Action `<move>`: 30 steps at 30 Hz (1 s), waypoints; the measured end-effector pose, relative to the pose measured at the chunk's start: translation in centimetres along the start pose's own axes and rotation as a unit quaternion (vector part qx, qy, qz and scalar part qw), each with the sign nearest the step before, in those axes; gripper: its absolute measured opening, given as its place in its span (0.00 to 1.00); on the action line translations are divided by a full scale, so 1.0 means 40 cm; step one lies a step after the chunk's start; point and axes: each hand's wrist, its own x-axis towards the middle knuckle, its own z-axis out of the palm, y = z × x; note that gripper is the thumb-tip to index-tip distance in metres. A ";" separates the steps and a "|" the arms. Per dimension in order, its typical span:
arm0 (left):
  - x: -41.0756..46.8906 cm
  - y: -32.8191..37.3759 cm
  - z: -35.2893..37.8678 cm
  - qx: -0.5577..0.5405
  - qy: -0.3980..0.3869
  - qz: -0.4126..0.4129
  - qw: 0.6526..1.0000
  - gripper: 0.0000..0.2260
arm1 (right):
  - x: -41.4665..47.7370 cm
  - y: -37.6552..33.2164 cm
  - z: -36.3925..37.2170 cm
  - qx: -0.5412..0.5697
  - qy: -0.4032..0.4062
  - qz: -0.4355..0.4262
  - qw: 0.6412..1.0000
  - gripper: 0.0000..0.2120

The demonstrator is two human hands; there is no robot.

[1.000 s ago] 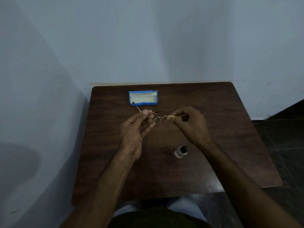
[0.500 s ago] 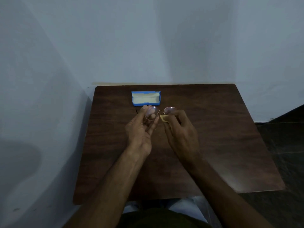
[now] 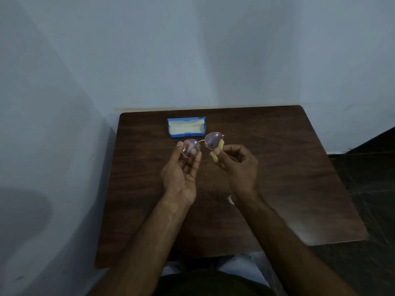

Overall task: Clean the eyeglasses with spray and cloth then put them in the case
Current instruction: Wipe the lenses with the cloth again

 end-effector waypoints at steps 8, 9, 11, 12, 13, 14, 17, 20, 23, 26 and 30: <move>-0.010 0.004 -0.025 -0.009 0.013 -0.005 1.000 0.06 | 0.035 -0.036 -0.005 -0.098 0.004 -0.068 0.993 0.08; -0.011 0.005 -0.026 -0.014 0.014 -0.007 1.000 0.06 | 0.030 -0.035 -0.002 -0.126 -0.004 -0.081 0.989 0.08; -0.011 0.009 -0.028 -0.009 0.012 -0.010 1.000 0.05 | 0.026 -0.033 0.001 -0.155 -0.009 -0.087 0.984 0.08; -0.011 0.010 -0.030 0.000 0.008 -0.009 1.000 0.05 | 0.027 -0.034 0.000 -0.164 -0.008 -0.092 0.982 0.07; -0.012 0.012 -0.033 0.010 0.002 -0.006 1.000 0.05 | 0.031 -0.034 0.000 -0.177 -0.006 -0.108 0.978 0.06; -0.012 0.014 -0.034 0.025 -0.006 0.000 1.000 0.05 | 0.034 -0.036 -0.001 -0.200 -0.003 -0.135 0.970 0.05; -0.014 0.024 -0.032 0.071 -0.031 0.023 0.997 0.06 | 0.037 -0.051 -0.004 -0.300 -0.007 -0.237 0.924 0.04; -0.012 0.036 -0.034 0.106 -0.047 0.040 0.992 0.06 | 0.046 -0.056 -0.006 -0.375 -0.032 -0.267 0.887 0.02; -0.010 0.037 -0.038 0.133 -0.062 0.043 0.988 0.06 | 0.046 -0.061 0.001 -0.418 -0.046 -0.282 0.862 0.03; -0.013 0.029 -0.032 0.144 -0.069 0.039 0.986 0.08 | 0.025 -0.065 0.028 -0.438 -0.078 -0.318 0.837 0.03; -0.023 0.016 -0.020 0.165 -0.069 0.067 0.982 0.07 | -0.005 -0.057 0.051 -0.437 -0.090 -0.318 0.837 0.05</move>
